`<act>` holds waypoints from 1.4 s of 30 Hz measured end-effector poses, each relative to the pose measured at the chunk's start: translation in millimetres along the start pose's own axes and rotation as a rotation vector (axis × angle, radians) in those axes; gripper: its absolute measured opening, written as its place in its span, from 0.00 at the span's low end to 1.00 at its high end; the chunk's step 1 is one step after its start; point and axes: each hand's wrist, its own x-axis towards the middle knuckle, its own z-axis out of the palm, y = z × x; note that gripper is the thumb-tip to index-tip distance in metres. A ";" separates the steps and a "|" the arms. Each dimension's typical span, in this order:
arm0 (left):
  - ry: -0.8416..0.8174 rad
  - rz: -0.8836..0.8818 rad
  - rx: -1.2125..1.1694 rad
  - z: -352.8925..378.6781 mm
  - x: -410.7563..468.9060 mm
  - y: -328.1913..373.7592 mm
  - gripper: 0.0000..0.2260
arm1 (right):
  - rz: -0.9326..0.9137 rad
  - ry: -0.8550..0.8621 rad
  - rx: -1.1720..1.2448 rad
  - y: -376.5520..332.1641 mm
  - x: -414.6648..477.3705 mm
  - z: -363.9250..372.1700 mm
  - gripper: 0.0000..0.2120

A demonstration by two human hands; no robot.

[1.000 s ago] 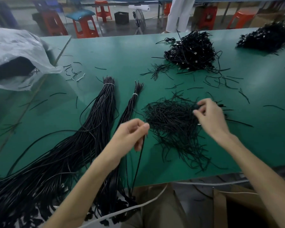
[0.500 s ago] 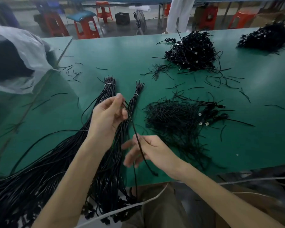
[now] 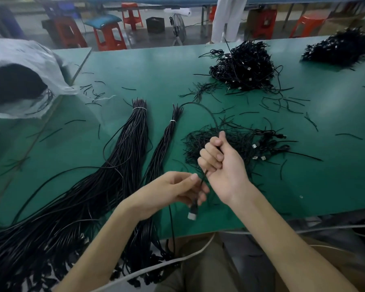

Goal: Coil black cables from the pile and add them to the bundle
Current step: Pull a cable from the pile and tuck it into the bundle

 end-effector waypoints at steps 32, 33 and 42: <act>0.427 0.282 -0.703 1.5 8.9 -19.7 0.15 | 0.179 0.201 0.170 51.5 -0.3 -26.7 0.19; 0.412 0.331 -0.773 -0.7 7.2 -16.4 0.15 | 0.201 0.210 0.171 54.4 -1.2 -27.3 0.18; -0.057 0.264 -0.402 -38.0 -41.5 -11.2 0.16 | 0.185 0.192 0.276 7.5 5.3 -50.6 0.22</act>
